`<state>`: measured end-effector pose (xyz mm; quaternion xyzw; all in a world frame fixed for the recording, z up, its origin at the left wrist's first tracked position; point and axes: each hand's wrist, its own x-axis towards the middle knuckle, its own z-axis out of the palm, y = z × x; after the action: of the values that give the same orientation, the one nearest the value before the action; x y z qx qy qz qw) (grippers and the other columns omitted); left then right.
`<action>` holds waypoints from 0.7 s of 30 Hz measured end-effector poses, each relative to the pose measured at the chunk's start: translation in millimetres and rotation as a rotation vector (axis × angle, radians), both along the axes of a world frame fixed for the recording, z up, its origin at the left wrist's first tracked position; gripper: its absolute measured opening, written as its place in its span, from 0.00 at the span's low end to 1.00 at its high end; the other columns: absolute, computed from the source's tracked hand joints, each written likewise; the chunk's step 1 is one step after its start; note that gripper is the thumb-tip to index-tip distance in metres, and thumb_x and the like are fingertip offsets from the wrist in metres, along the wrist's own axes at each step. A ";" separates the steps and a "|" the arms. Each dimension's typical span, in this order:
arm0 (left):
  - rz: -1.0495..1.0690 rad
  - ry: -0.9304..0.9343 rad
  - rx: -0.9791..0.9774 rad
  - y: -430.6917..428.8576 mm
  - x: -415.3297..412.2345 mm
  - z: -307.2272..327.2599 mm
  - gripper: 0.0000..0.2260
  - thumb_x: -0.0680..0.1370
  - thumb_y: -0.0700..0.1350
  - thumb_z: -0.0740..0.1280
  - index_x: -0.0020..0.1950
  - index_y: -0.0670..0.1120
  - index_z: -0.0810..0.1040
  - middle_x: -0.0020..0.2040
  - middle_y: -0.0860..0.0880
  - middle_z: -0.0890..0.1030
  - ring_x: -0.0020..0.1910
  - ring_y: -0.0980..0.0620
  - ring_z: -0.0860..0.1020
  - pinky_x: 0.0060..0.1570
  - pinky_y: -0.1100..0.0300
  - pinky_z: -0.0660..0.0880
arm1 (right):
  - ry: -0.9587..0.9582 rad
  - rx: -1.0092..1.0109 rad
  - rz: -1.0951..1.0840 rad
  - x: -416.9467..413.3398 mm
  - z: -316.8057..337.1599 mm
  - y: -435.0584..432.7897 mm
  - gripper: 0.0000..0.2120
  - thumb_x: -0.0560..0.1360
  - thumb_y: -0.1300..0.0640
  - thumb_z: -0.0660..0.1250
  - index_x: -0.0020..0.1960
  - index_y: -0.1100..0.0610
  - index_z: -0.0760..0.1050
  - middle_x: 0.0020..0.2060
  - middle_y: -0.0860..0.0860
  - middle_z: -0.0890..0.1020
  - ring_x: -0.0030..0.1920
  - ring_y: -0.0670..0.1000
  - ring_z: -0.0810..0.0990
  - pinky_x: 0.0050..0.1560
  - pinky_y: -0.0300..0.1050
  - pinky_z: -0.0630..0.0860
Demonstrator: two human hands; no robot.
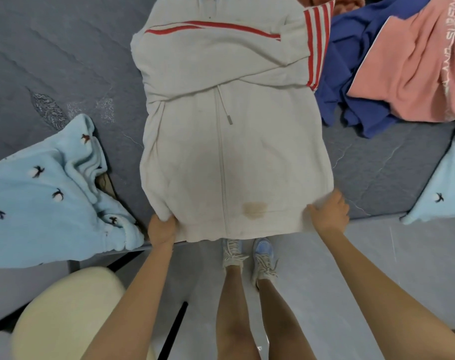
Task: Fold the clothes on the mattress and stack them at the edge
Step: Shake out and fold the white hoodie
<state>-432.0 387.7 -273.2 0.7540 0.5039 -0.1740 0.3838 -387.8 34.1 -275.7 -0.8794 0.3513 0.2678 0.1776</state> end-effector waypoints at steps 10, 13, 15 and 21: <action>0.124 -0.459 -0.103 -41.7 44.2 43.5 0.15 0.80 0.37 0.63 0.67 0.37 0.71 0.61 0.43 0.76 0.59 0.50 0.74 0.60 0.63 0.70 | -0.196 0.538 -0.102 37.6 27.9 48.3 0.11 0.78 0.58 0.66 0.56 0.63 0.75 0.47 0.55 0.79 0.49 0.54 0.76 0.48 0.43 0.69; 0.144 -0.543 -0.136 -47.9 71.3 59.0 0.13 0.80 0.38 0.64 0.64 0.39 0.72 0.58 0.45 0.77 0.57 0.52 0.75 0.63 0.59 0.71 | -0.240 0.725 -0.219 60.6 41.3 59.9 0.08 0.78 0.59 0.65 0.53 0.63 0.75 0.47 0.55 0.79 0.48 0.53 0.77 0.48 0.44 0.73; 0.116 -0.572 -0.159 -50.4 92.9 66.3 0.10 0.79 0.38 0.65 0.61 0.39 0.73 0.57 0.45 0.78 0.54 0.54 0.75 0.63 0.57 0.72 | -0.262 0.810 -0.294 79.1 50.2 69.1 0.03 0.78 0.59 0.67 0.46 0.58 0.75 0.42 0.52 0.80 0.43 0.50 0.79 0.42 0.39 0.75; 0.146 -0.667 -0.278 -47.0 170.8 72.0 0.13 0.79 0.38 0.65 0.63 0.37 0.73 0.59 0.41 0.79 0.57 0.49 0.77 0.64 0.51 0.73 | -0.267 0.944 -0.533 151.2 62.7 102.6 0.04 0.73 0.57 0.72 0.46 0.54 0.77 0.44 0.53 0.83 0.49 0.55 0.82 0.53 0.49 0.79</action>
<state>-261.2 340.7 -201.2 0.6720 0.3750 0.0421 0.6371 -236.6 136.7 -212.9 -0.6112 0.3780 0.2283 0.6568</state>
